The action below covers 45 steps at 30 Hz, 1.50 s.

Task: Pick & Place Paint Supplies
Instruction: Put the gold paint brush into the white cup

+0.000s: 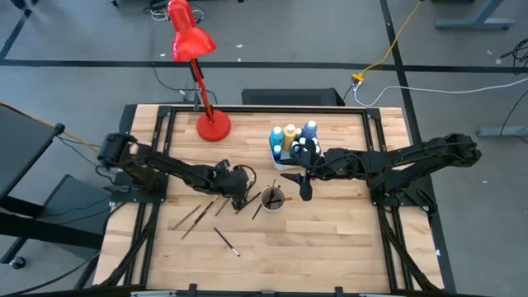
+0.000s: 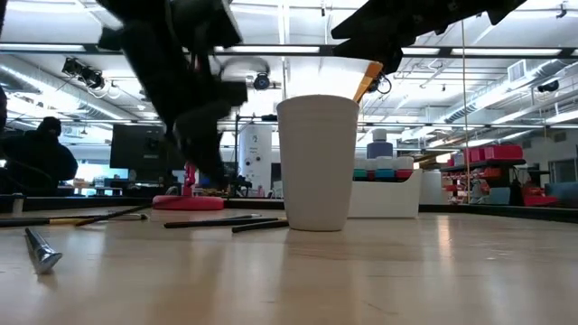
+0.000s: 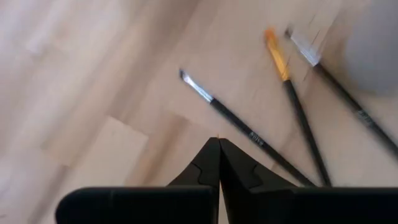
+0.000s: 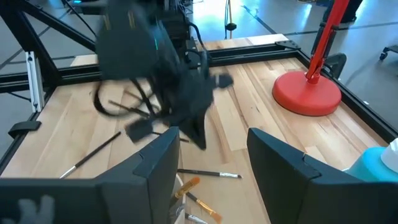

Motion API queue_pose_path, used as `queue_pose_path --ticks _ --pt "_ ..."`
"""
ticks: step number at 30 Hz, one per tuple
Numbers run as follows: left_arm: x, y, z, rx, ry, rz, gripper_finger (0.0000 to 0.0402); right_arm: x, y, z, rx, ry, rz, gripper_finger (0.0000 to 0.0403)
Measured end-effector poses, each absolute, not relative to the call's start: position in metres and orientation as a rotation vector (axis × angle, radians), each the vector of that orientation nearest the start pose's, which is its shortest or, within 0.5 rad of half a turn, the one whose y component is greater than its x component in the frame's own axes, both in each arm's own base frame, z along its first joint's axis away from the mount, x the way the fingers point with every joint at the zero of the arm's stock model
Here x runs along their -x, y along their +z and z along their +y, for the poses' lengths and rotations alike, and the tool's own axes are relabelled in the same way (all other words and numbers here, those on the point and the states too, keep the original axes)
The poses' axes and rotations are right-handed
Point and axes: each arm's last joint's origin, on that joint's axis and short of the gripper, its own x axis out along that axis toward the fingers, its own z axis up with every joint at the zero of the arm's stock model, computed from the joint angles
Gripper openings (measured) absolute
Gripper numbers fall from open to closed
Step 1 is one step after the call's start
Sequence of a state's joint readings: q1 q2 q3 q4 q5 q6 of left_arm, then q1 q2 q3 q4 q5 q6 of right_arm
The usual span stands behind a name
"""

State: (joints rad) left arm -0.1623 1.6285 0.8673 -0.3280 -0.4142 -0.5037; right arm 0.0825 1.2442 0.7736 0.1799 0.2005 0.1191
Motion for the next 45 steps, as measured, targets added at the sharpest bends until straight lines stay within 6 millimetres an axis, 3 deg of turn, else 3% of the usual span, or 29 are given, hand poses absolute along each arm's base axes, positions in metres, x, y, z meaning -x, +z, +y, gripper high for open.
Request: queue_pose_path --ticks 4,9,14,22,30,39,45 --pt "-0.298 0.187 -0.036 0.124 0.481 0.86 0.0003 -0.273 0.269 0.017 -0.078 -0.134 0.277 0.0194" --pt "-0.298 0.239 -0.039 0.063 0.506 0.668 0.0002 -0.273 0.269 0.017 -0.077 -0.134 0.281 0.0194" --pt "-0.3 0.297 -0.055 -0.048 0.485 0.374 0.0002 -0.273 0.268 0.017 -0.077 -0.134 0.285 0.0194" --pt "-0.303 0.335 -0.087 -0.204 0.376 0.049 0.0001 -0.272 0.267 0.017 -0.074 -0.135 0.298 0.0194" --pt "-0.316 0.315 -0.099 -0.189 0.326 0.075 0.0001 -0.272 0.267 0.017 -0.075 -0.135 0.294 0.0194" --pt "-0.344 0.264 -0.105 -0.189 0.345 0.203 0.0001 -0.272 0.268 0.017 -0.075 -0.135 0.29 0.0194" --pt "-0.35 0.246 -0.108 -0.192 0.345 0.256 0.0035 -0.272 0.268 0.017 -0.075 -0.135 0.29 0.0194"
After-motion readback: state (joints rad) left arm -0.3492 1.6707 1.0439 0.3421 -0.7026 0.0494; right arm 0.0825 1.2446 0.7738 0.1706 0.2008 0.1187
